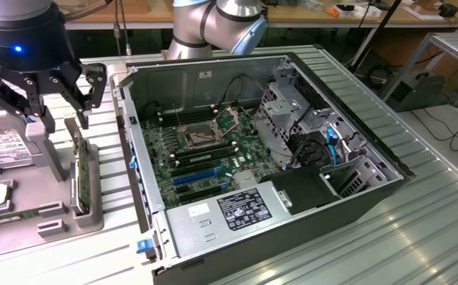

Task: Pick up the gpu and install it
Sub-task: 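Pick up the gpu and move the gpu toward the slot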

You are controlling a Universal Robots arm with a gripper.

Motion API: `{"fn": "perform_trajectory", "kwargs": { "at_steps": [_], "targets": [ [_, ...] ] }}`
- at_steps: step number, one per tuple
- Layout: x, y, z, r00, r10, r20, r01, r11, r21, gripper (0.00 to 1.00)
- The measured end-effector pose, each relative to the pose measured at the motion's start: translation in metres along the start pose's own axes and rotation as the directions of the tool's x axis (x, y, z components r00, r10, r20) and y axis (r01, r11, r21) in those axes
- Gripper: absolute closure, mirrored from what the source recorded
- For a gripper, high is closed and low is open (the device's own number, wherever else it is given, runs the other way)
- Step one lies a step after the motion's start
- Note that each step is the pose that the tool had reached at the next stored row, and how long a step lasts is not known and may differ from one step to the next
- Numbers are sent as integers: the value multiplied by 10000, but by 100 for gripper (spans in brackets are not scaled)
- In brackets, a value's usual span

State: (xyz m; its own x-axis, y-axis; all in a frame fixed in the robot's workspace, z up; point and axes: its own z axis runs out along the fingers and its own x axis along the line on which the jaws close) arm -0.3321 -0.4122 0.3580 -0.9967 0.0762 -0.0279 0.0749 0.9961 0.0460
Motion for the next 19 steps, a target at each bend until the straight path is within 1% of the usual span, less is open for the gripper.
{"fn": "perform_trajectory", "kwargs": {
  "at_steps": [4, 11, 14, 19],
  "targets": [
    [2, -5, 50, 10000, 1, 0, -1, 10000, 0, 50],
    [4, -15, 173, 10000, 0, 0, 0, 10000, 0, 50],
    [8, -21, 265, 10000, 0, 1, 0, 10000, -1, 50],
    [8, -22, 278, 10000, 0, 2, 0, 10000, -1, 50]
  ]
}}
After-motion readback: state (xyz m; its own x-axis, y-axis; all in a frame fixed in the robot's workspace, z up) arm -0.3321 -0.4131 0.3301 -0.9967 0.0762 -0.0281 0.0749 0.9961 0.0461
